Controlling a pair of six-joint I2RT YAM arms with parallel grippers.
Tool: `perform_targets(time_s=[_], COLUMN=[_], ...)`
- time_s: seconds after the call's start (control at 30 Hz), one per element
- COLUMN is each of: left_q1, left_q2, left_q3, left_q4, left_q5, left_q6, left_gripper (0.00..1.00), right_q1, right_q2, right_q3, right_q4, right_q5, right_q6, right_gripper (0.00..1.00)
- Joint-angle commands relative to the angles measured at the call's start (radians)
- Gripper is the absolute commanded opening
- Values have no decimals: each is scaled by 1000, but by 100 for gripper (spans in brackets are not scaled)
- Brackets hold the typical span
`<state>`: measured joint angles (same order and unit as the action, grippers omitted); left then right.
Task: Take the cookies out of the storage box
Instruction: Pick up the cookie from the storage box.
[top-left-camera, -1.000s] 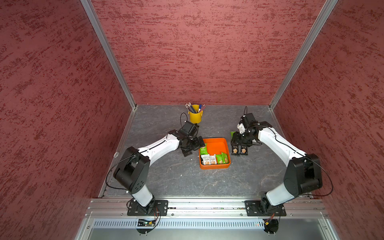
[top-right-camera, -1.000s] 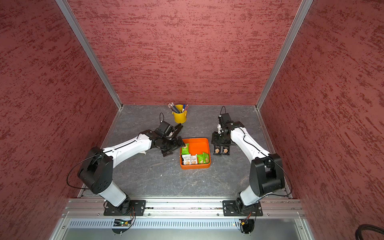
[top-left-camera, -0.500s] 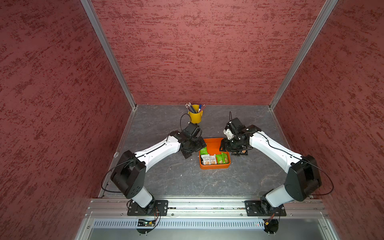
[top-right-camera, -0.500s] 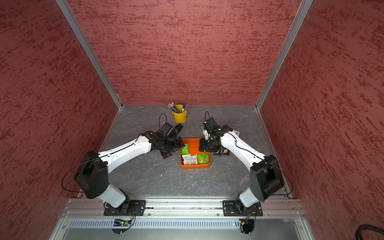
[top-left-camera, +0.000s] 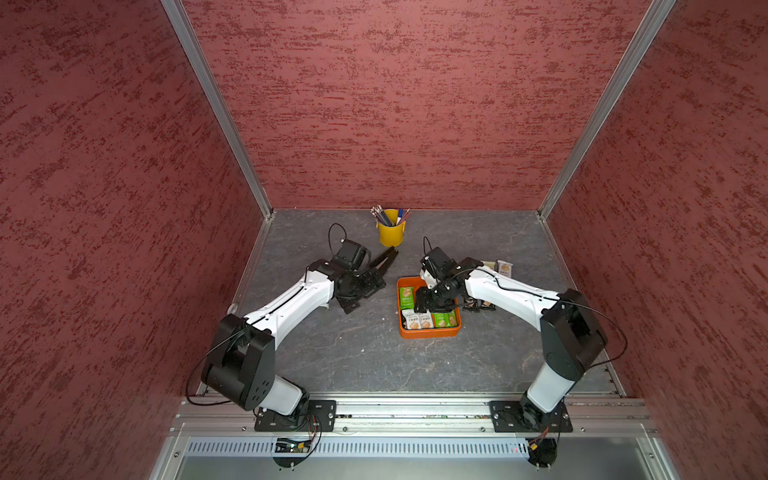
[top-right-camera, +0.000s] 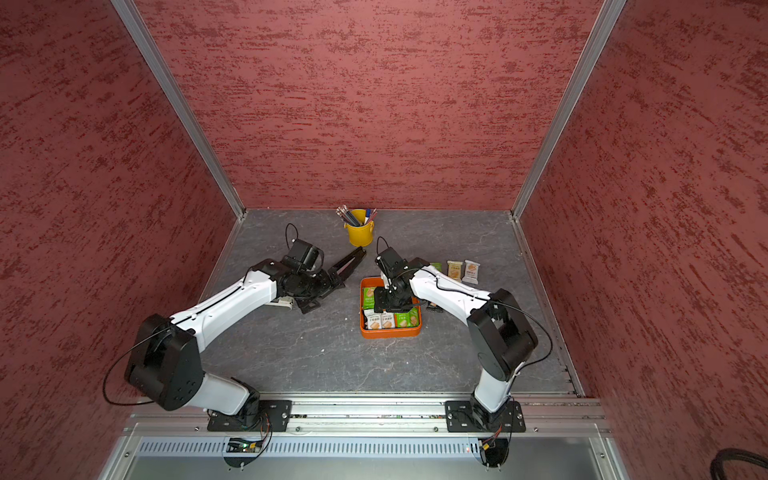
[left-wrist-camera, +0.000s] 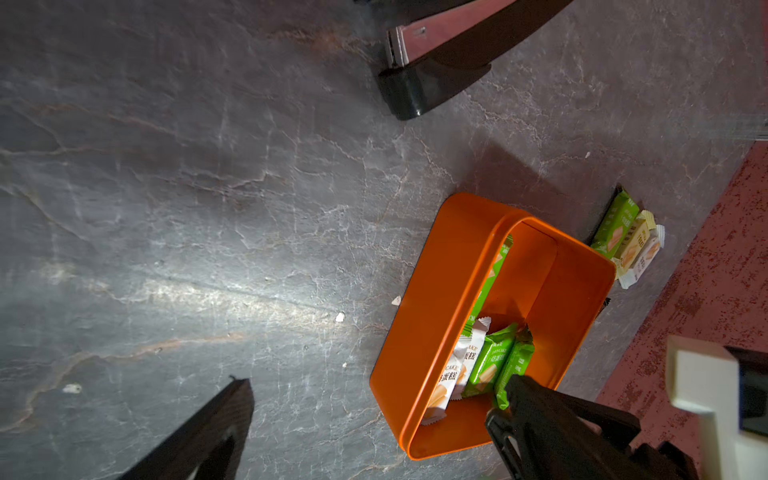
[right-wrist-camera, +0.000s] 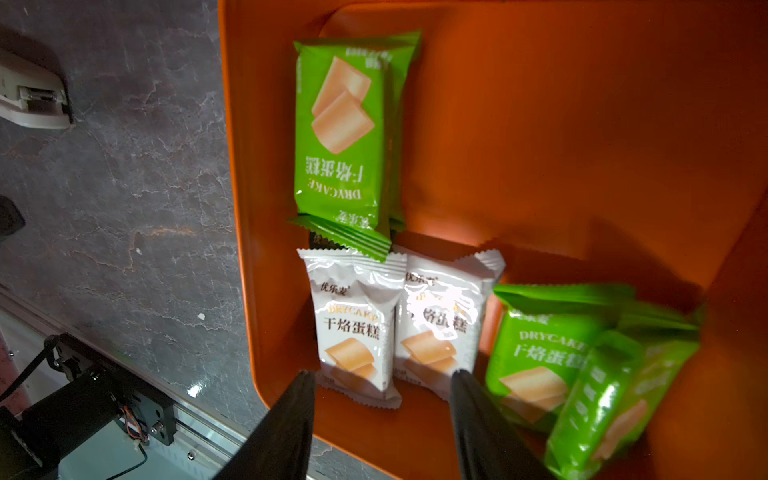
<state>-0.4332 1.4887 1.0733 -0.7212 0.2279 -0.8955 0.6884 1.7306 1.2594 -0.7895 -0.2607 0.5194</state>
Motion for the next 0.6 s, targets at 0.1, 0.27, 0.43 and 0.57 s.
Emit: perform_targets(time_s=[0.1,0.27,0.43,0.57], left_q1=[42,82,107,123], left_q2=[41,39,25,5], left_q3=[29,17,22,11], left_q4=[-26,-26,-54,-67], left_q5=[65,96,103,108], left_q6=[116,140,175,193], left_gripper=[100,100,100,100], right_q1=[70,99,126,140], right_q2=[28,85,147,179], right_q3=[28,54,101,117], right_q4=[5,13,-12,-30], right_q5=[55,81,145,192], right_q6=[70,107,134,153], right_gripper=[61,63,65,64])
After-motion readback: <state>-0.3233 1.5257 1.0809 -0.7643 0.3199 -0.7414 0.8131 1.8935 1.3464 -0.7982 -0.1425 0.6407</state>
